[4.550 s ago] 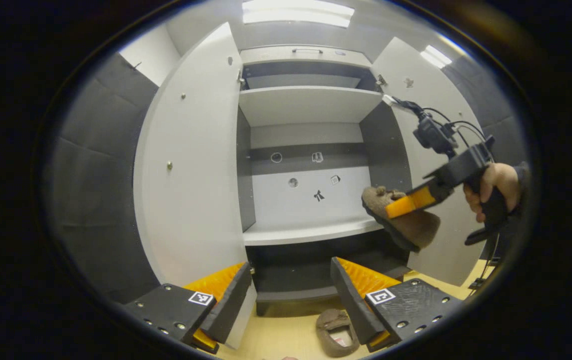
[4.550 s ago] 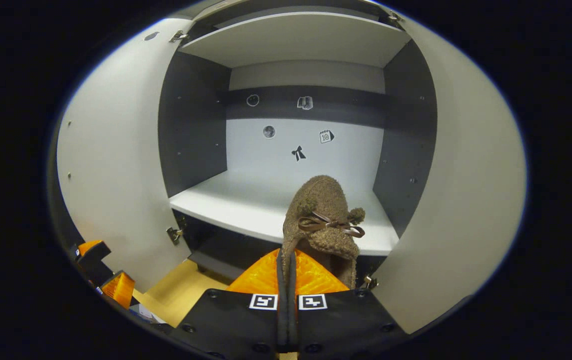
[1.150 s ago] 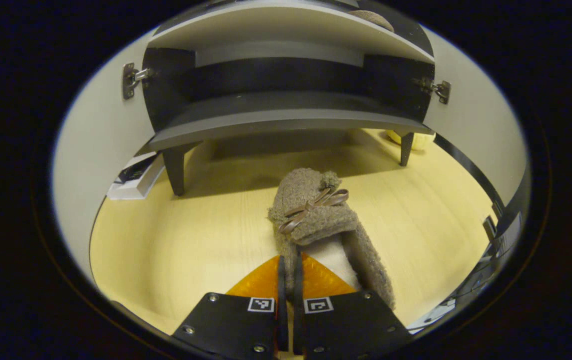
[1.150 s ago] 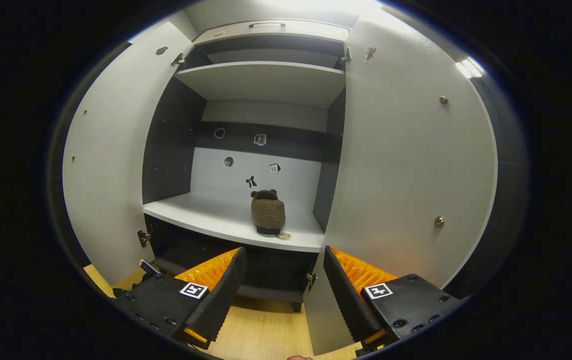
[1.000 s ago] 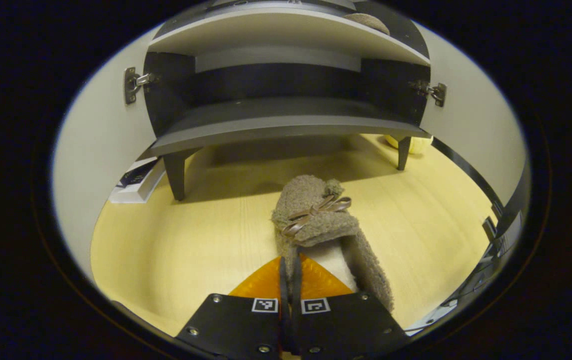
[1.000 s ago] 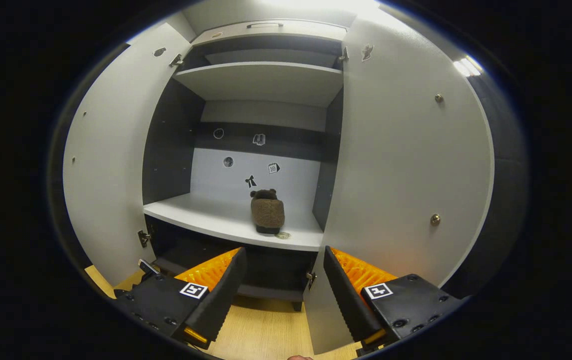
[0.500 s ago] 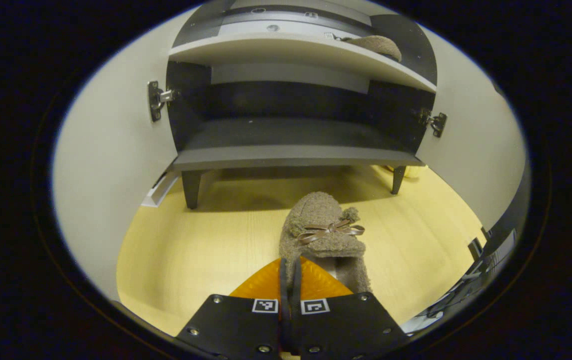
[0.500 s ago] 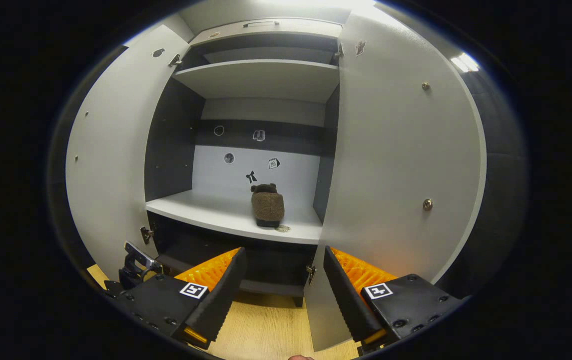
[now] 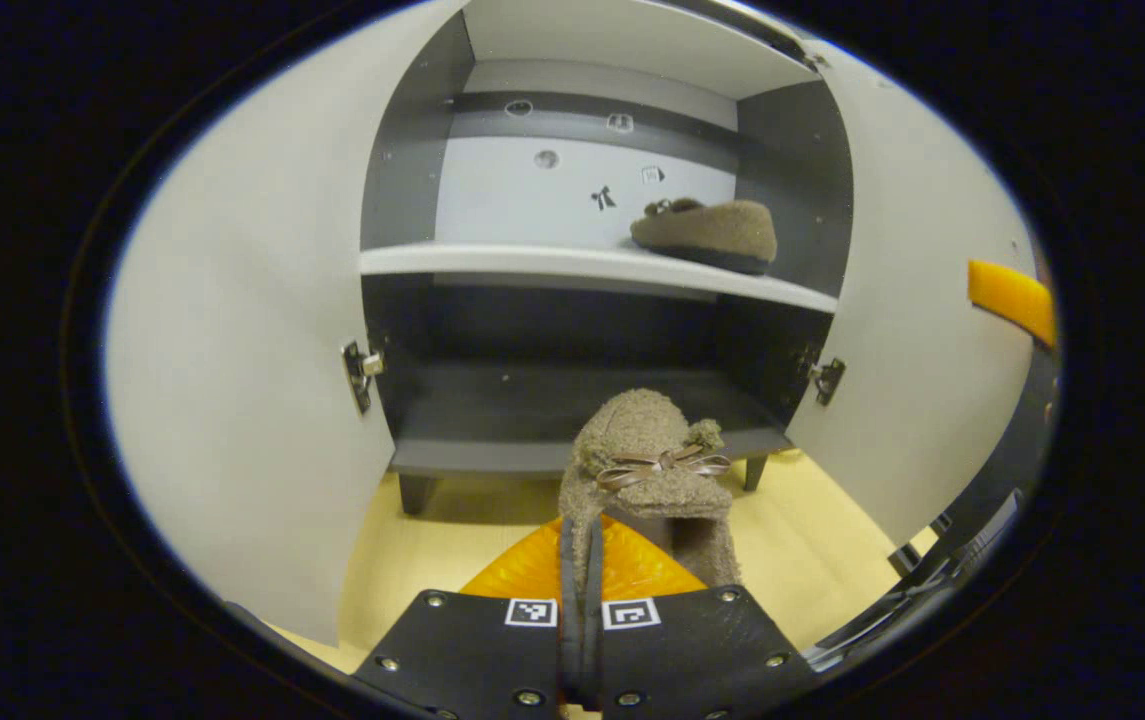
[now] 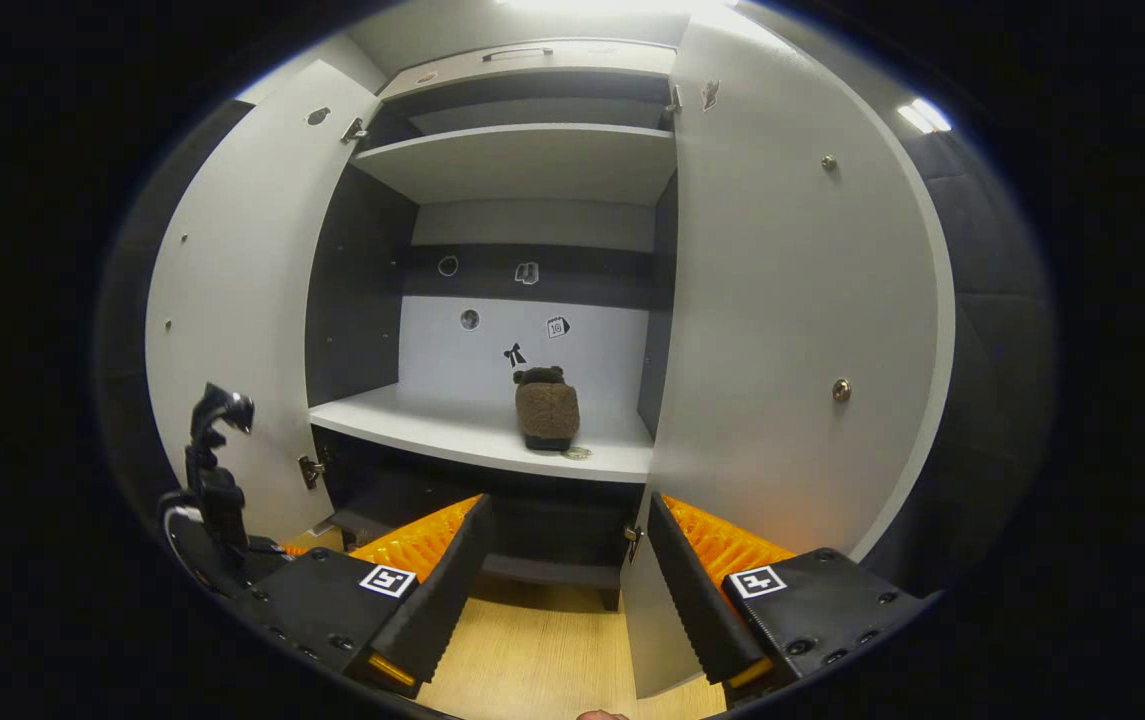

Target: Grab one shoe with the right hand and put it into the shoe cabinet, grab the other shoe with the left hand and put it into the shoe cabinet; then close the right door with the right hand and the left door with the left hand.

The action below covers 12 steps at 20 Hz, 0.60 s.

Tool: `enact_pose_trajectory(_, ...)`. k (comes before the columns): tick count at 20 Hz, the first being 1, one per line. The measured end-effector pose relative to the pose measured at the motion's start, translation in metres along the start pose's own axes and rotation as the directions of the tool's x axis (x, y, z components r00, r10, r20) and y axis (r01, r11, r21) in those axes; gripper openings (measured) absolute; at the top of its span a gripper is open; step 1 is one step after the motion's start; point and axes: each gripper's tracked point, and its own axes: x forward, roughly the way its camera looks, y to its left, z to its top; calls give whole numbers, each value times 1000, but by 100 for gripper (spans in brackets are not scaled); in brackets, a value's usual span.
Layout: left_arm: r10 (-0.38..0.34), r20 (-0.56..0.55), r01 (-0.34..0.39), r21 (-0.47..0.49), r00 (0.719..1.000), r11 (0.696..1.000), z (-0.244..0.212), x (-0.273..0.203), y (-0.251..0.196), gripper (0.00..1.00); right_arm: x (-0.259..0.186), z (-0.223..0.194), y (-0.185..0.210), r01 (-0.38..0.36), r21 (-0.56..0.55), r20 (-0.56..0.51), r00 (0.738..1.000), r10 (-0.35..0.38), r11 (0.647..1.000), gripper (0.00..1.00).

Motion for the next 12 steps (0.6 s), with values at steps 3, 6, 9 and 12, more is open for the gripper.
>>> enact_pose_trajectory(3, -10, 88, 10, -1, 996, 1000, 31, -12, 1, 2, -2, -1, 2, -14, 7, 3, 1000, 14, 1000, 98)
enact_pose_trajectory(6, -18, 163, 20, -9, 987, 1000, 68, -25, 1, 1, -5, -5, 4, -22, 11, 0, 1000, 22, 1000, 98)
enact_pose_trajectory(9, -8, 228, 9, -4, 974, 1000, 103, -40, 4, 1, -7, -11, 7, -26, 21, -10, 1000, 27, 999, 98)
enact_pose_trajectory(12, -4, 272, 9, -19, 962, 1000, 129, -44, 10, 0, -9, -15, 10, -26, 26, -19, 999, 26, 999, 98)
